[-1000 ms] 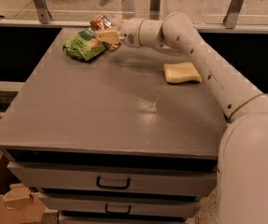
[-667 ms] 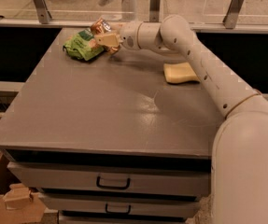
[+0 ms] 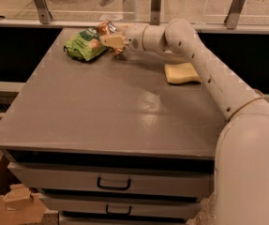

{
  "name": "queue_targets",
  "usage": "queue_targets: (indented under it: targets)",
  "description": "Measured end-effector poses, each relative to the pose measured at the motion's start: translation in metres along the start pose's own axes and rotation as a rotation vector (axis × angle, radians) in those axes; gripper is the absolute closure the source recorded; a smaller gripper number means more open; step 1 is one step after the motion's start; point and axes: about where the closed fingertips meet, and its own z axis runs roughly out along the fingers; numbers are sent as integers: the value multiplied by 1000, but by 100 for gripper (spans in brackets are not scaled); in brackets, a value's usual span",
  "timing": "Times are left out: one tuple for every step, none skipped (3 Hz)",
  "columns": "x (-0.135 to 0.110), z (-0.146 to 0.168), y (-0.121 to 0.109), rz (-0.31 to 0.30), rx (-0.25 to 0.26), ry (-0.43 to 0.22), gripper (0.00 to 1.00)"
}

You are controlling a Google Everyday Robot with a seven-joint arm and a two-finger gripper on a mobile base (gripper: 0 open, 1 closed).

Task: Move orange can near green rice chip bag

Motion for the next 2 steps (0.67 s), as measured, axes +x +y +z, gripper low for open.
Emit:
queue_targets:
  targets:
    - [4,-12,-6,14,40,-21,12]
    - [9,-26,-8,32,83,-30,0]
